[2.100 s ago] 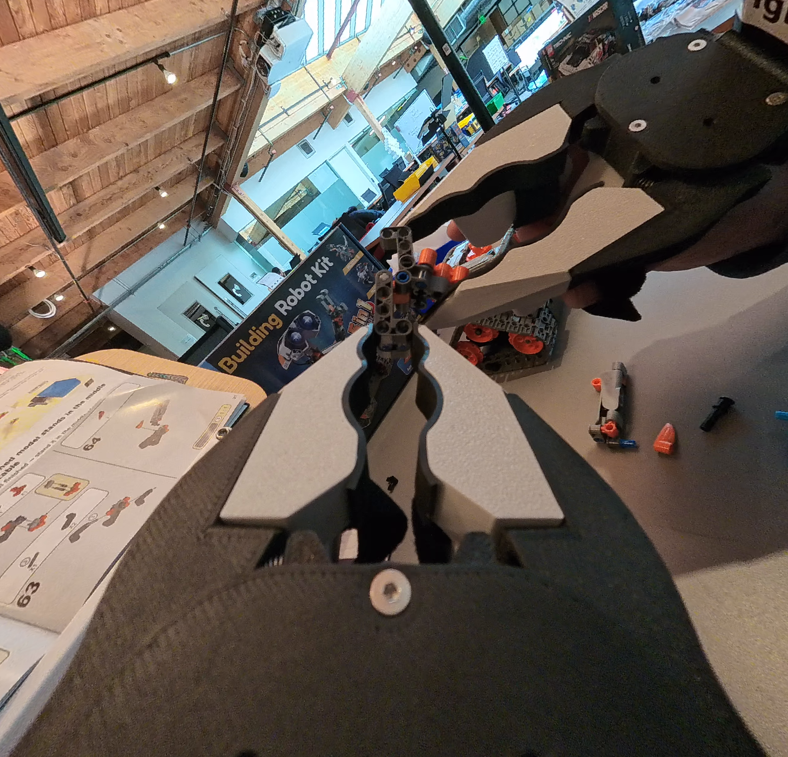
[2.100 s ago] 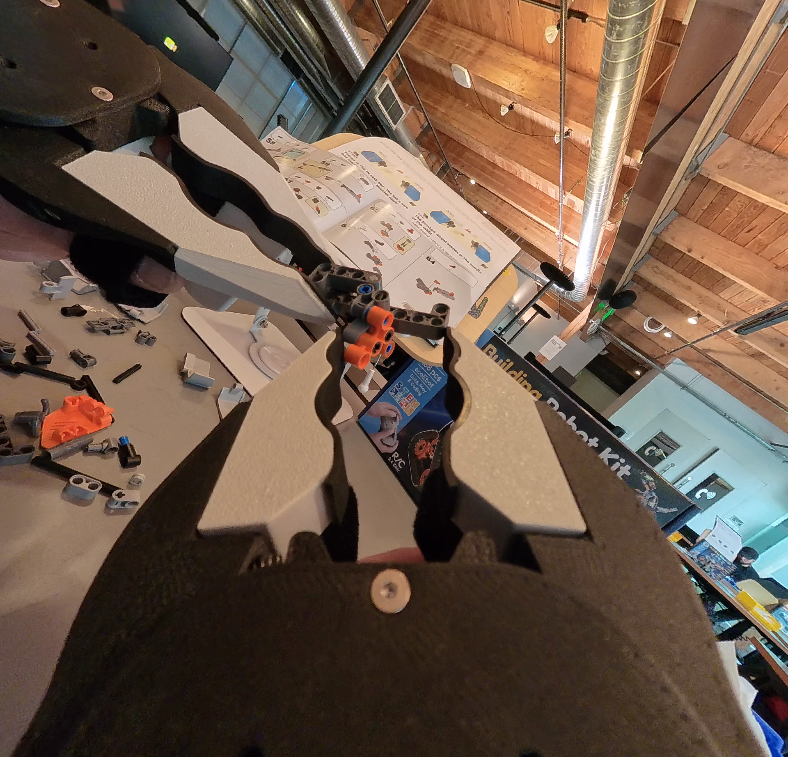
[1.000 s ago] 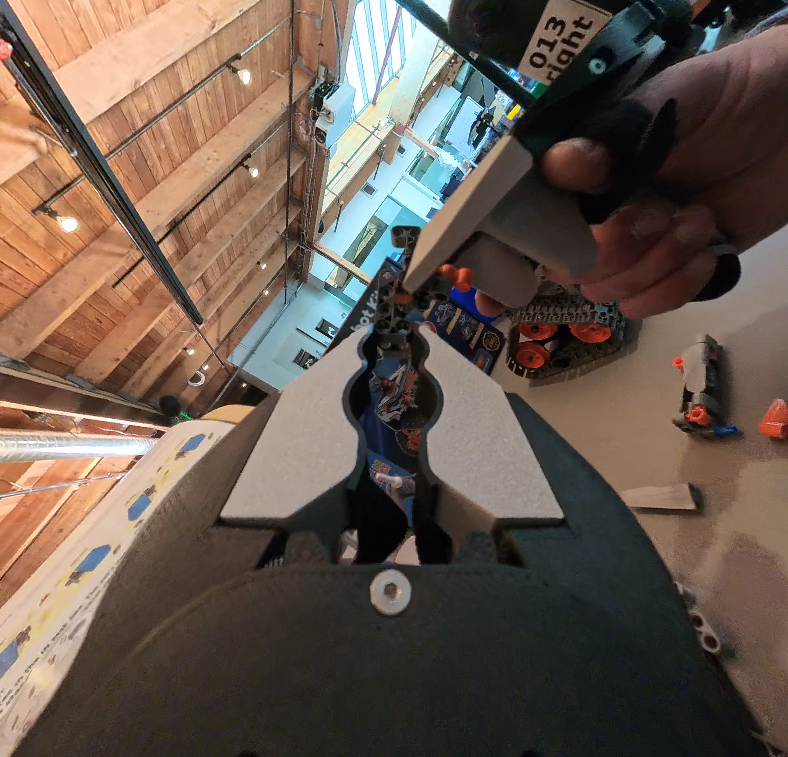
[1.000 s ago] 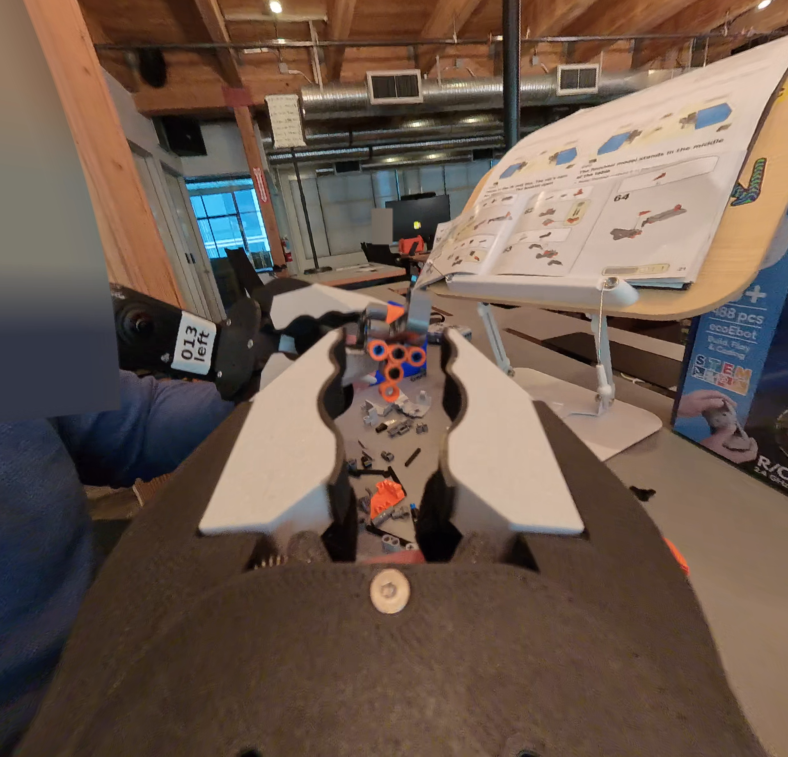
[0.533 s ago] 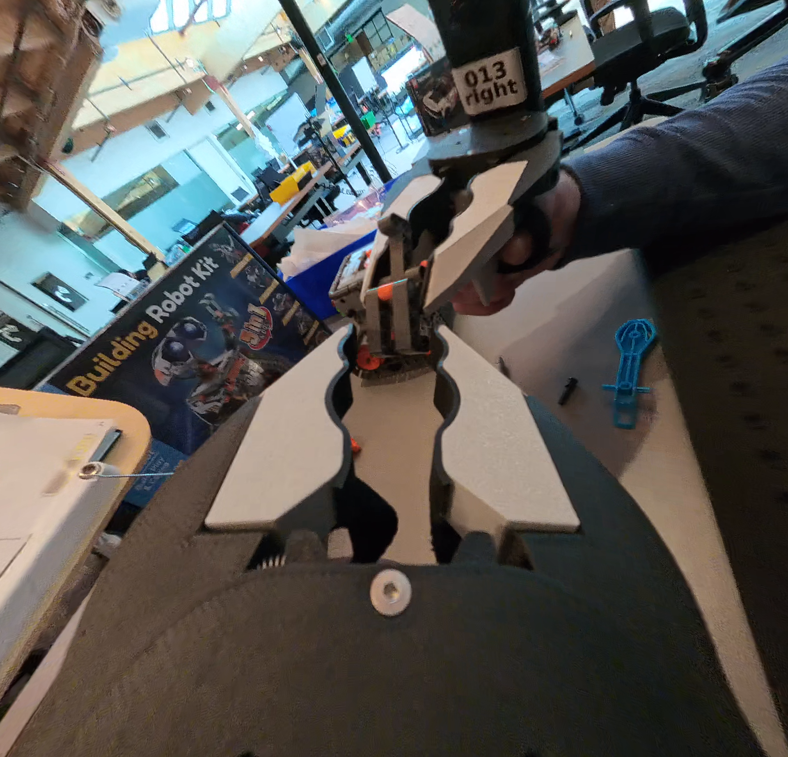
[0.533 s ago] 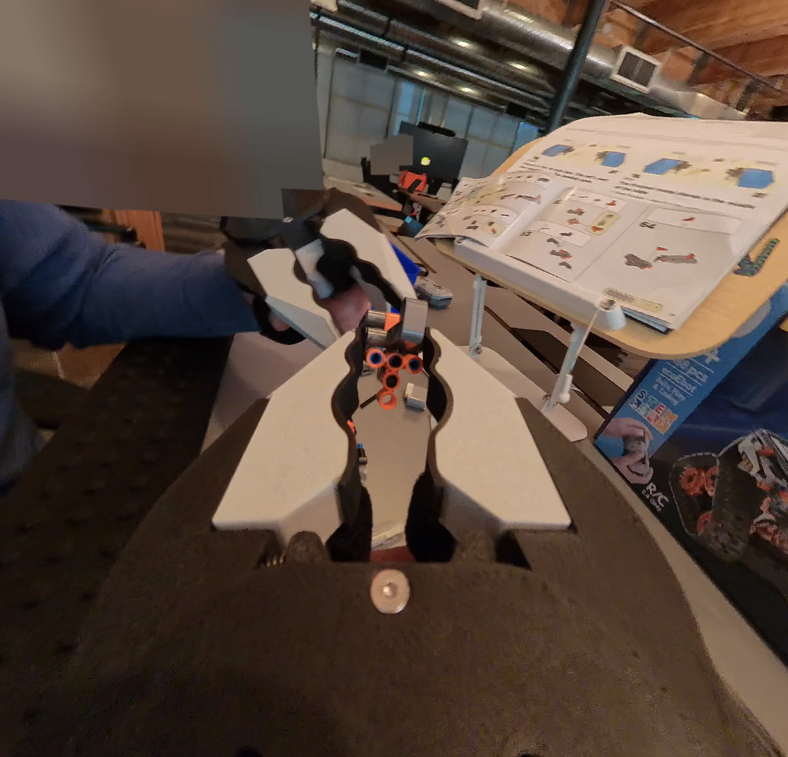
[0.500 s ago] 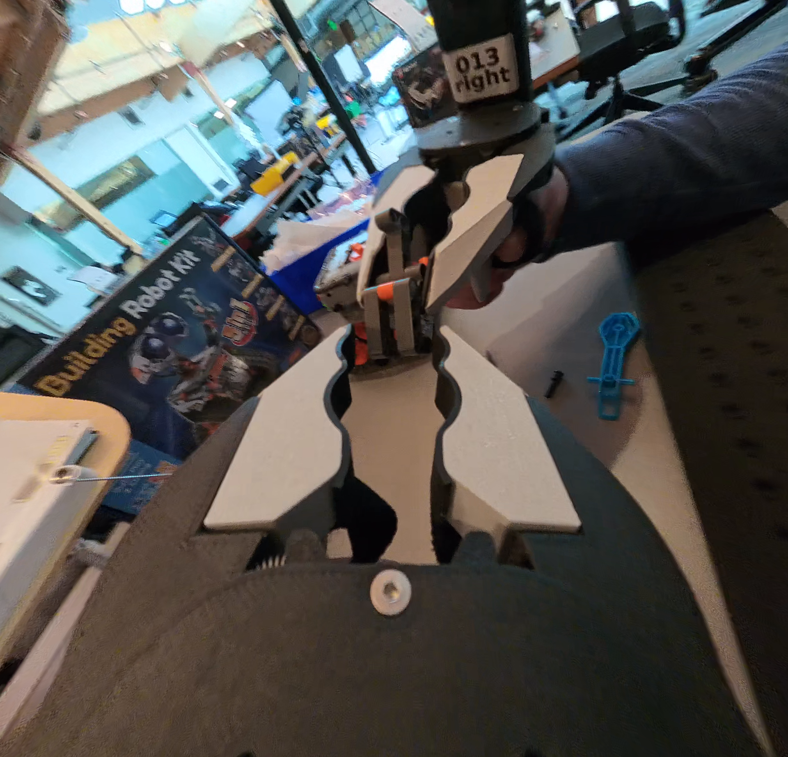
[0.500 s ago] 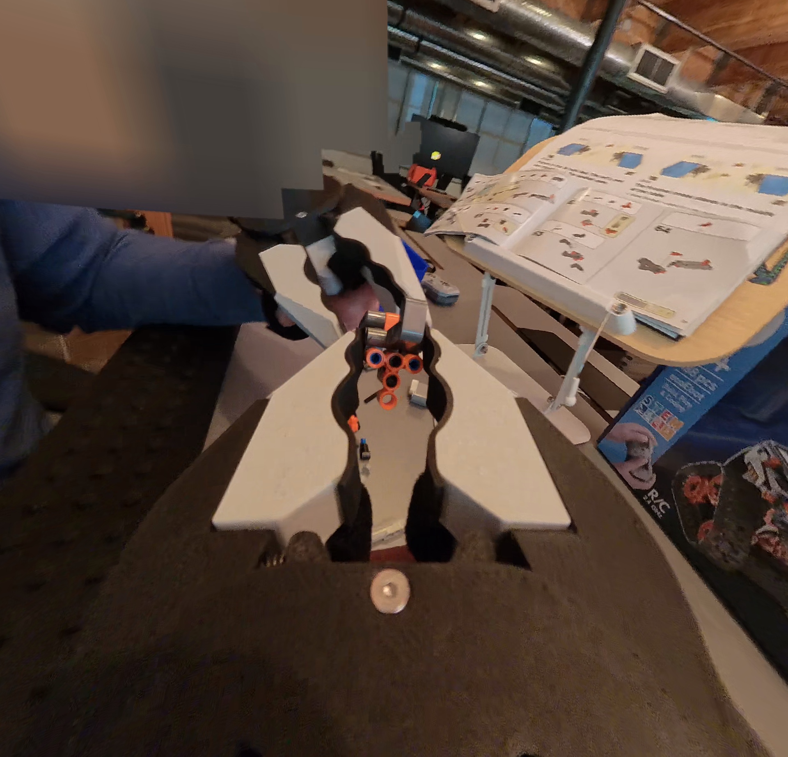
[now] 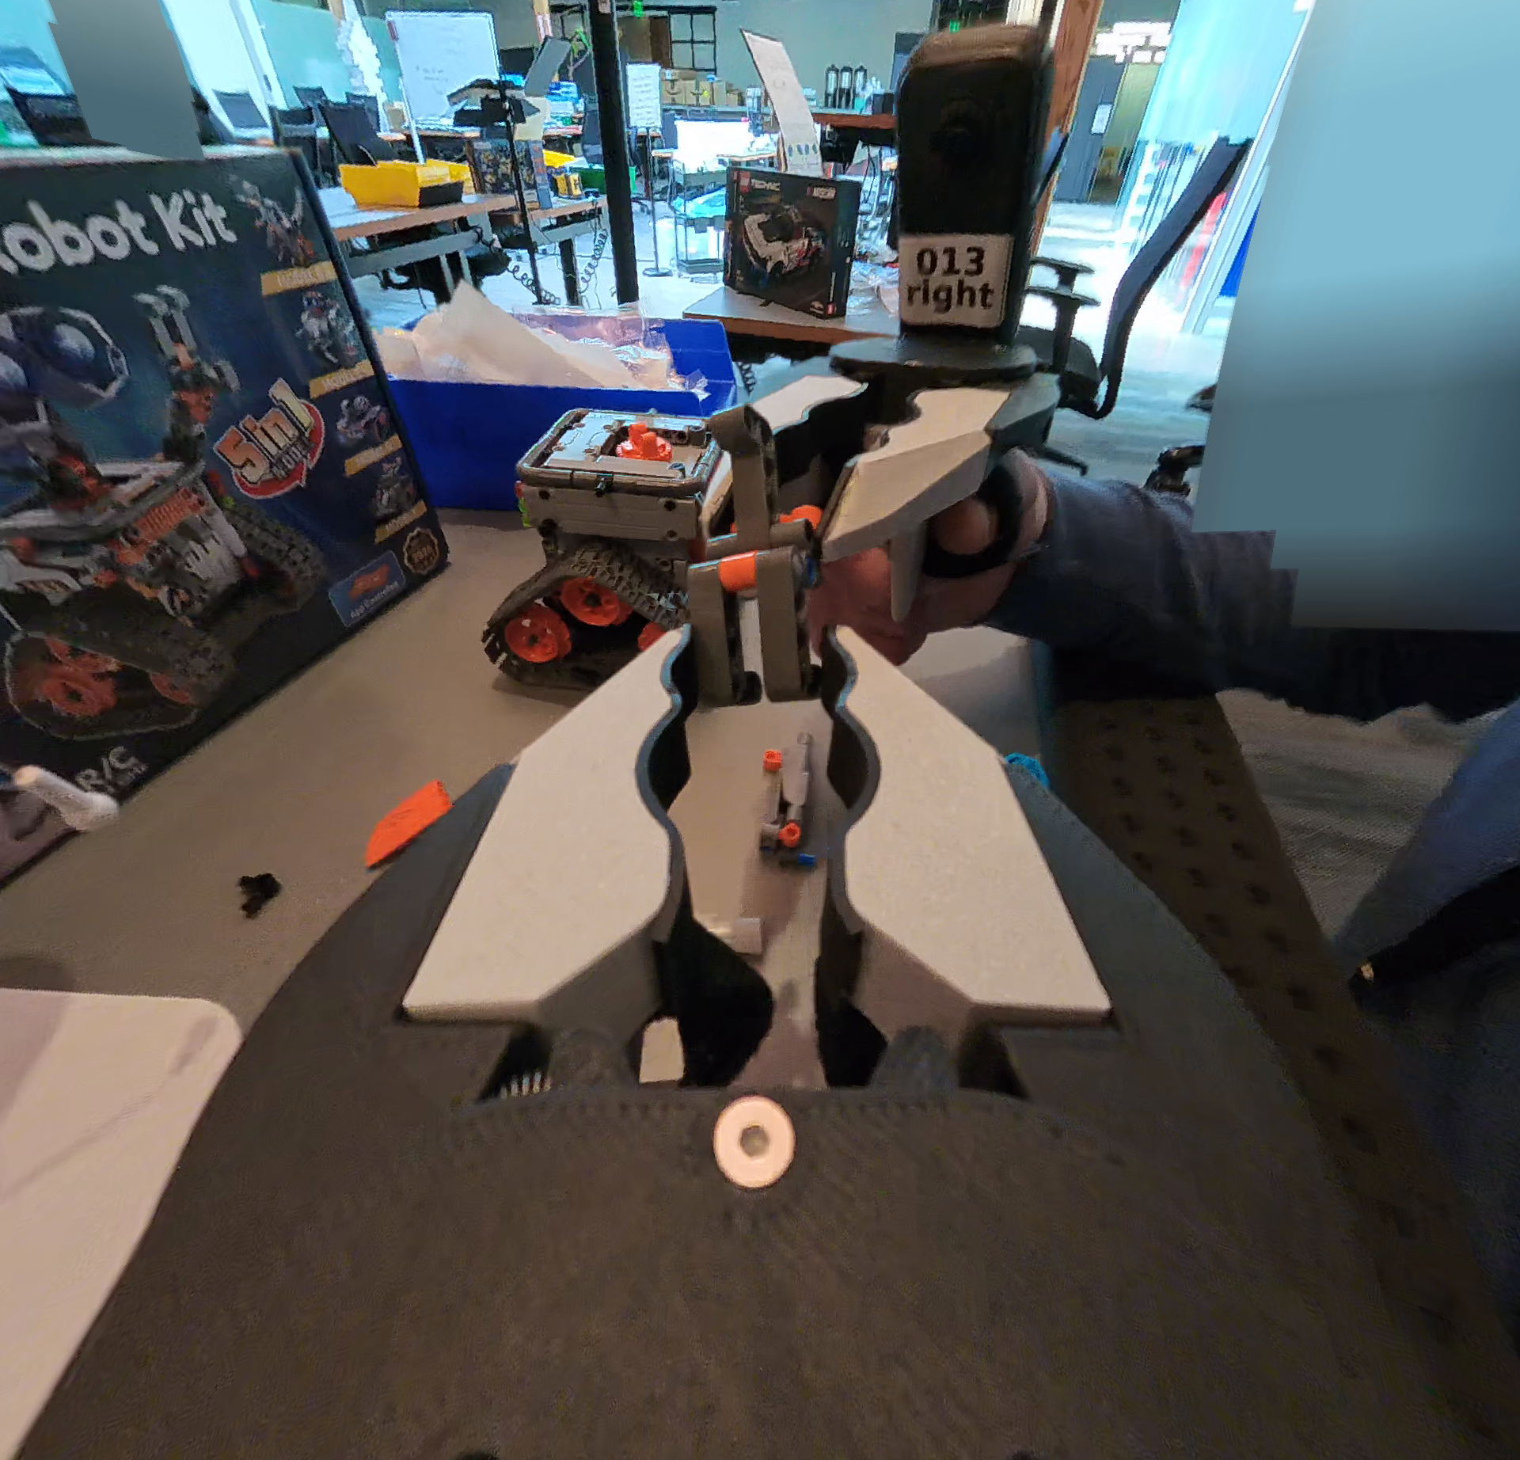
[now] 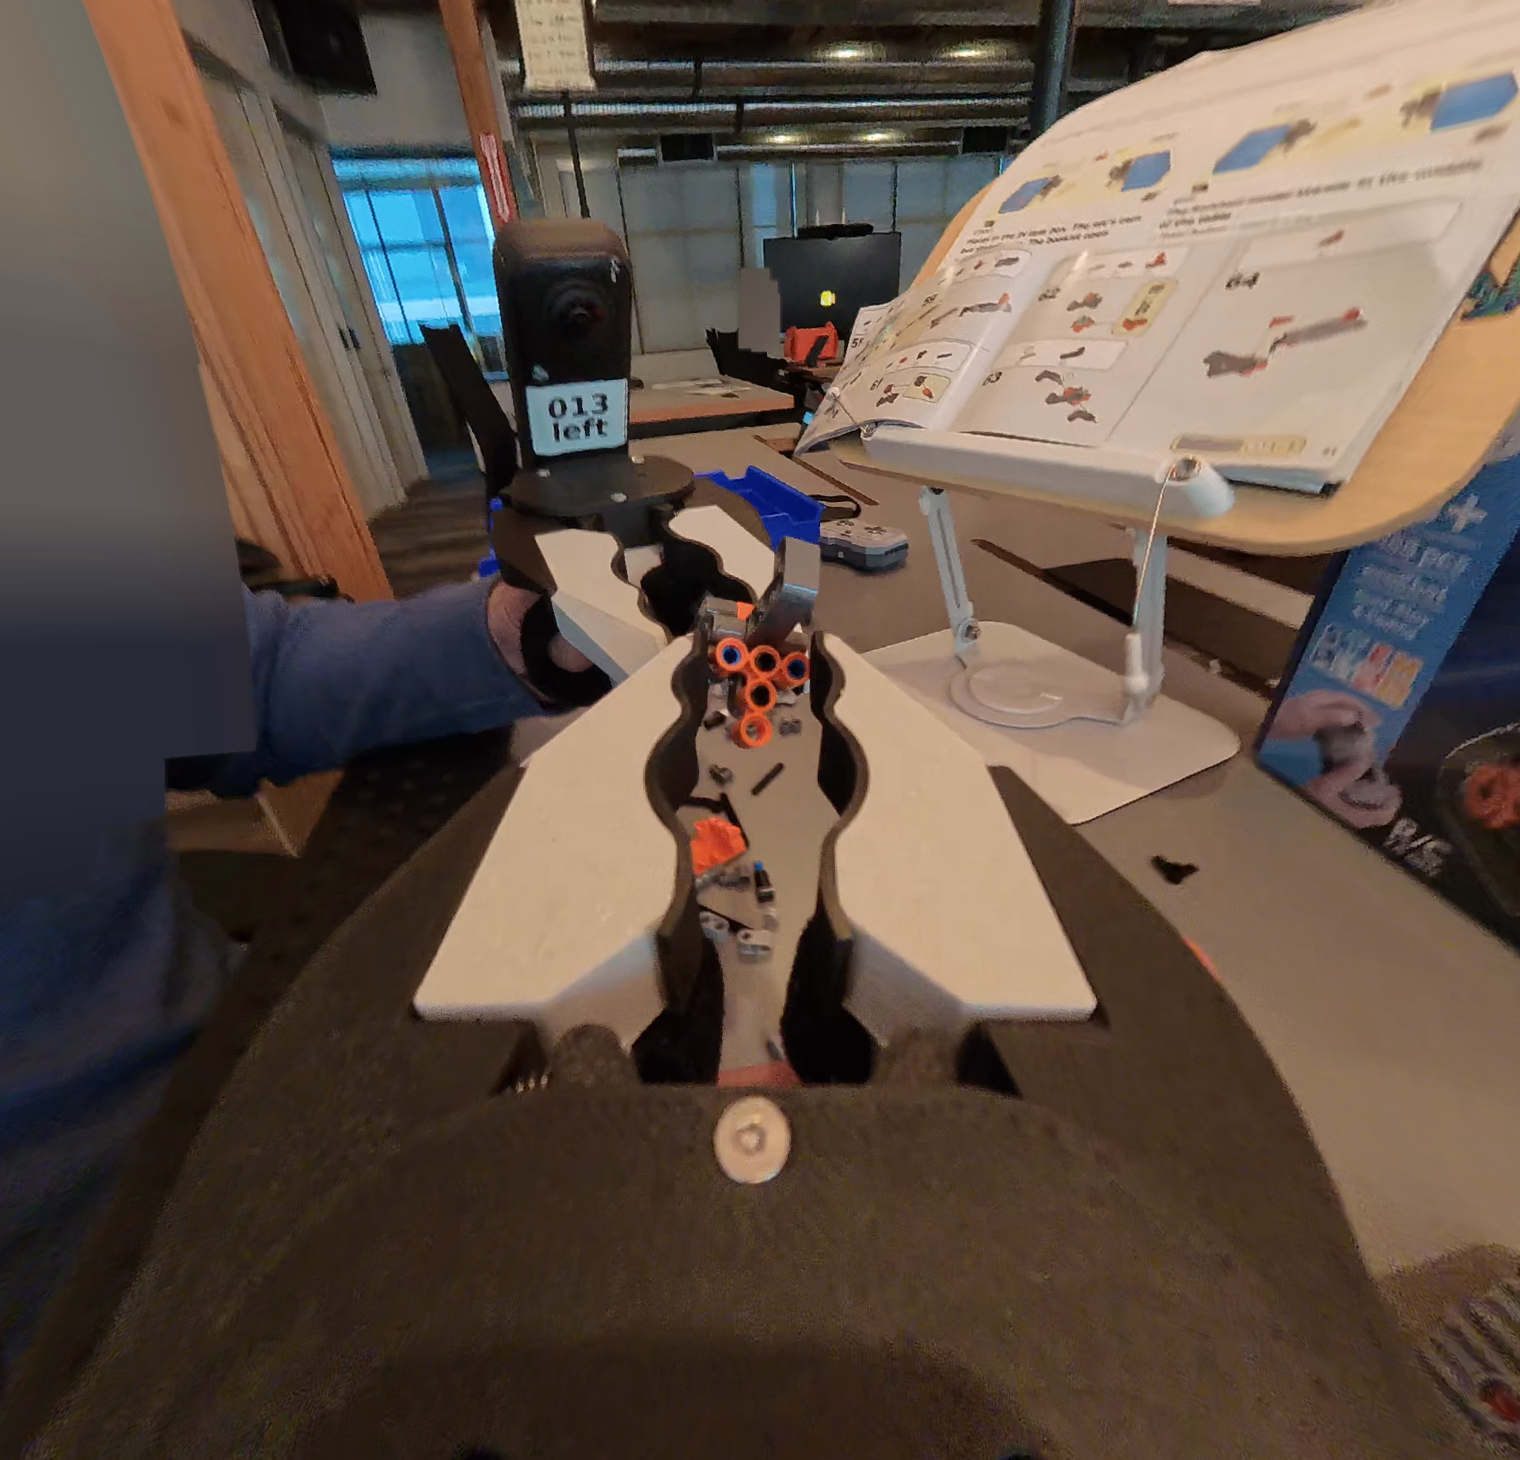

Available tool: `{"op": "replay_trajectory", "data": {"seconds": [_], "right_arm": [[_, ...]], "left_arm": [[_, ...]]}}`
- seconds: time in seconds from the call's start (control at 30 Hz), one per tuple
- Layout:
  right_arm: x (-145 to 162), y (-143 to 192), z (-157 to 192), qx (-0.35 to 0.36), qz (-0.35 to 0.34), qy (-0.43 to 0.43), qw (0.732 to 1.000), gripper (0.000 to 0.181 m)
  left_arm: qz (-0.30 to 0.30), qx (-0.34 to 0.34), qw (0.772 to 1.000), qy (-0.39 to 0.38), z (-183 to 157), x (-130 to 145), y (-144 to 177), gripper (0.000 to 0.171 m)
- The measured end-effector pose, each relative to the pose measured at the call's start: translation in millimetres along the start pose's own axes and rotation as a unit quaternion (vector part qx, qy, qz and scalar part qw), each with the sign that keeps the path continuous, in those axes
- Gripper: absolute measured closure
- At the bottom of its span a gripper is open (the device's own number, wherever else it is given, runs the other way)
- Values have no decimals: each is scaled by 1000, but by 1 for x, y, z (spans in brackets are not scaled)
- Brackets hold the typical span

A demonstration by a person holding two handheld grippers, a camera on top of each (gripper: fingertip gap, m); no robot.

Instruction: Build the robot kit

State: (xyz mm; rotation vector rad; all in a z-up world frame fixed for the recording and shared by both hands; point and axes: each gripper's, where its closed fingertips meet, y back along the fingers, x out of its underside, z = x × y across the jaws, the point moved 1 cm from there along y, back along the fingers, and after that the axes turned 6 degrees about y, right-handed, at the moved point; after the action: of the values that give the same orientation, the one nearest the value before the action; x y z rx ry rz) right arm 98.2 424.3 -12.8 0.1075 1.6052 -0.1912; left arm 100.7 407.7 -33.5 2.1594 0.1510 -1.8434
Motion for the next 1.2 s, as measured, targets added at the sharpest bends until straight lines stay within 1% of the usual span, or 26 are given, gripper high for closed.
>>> {"op": "replay_trajectory", "data": {"seconds": [0.1, 0.17, 0.23, 0.5, 0.7, 0.8, 0.9, 1.03, 1.1, 1.2], "right_arm": [[0, 1, -7, -7, -14, -65, 998, 159], [0, 1, -9, -15, -25, -93, 995, 160], [1, 1, -11, -20, -31, -119, 992, 160], [-5, 7, -19, -20, -54, -151, 987, 161], [-3, 5, -11, -30, -41, -119, 992, 162], [-2, 3, -4, -36, -28, -80, 996, 162], [4, 0, 5, -43, -7, -28, 999, 162], [3, 1, 11, -52, -10, 8, 999, 163], [2, 2, 13, -54, -14, 15, 998, 163], [-1, 1, 11, -57, -24, -12, 998, 163]], "left_arm": [[-13, 15, 998, 66, 2, -4, -1, 143], [-20, 27, 995, 92, 1, -5, -2, 143], [-22, 33, 994, 102, 2, -5, -1, 142], [-44, 38, 991, 117, 6, -12, 6, 141], [-48, 44, 991, 113, 3, -15, 6, 135], [-43, 51, 991, 112, 0, -14, 5, 136], [-37, 60, 992, 100, -6, -12, 3, 146], [-36, 58, 996, 62, -11, -12, 4, 147], [-37, 53, 997, 47, -12, -13, 4, 147], [-43, 55, 996, 61, -12, -16, 5, 147]]}}
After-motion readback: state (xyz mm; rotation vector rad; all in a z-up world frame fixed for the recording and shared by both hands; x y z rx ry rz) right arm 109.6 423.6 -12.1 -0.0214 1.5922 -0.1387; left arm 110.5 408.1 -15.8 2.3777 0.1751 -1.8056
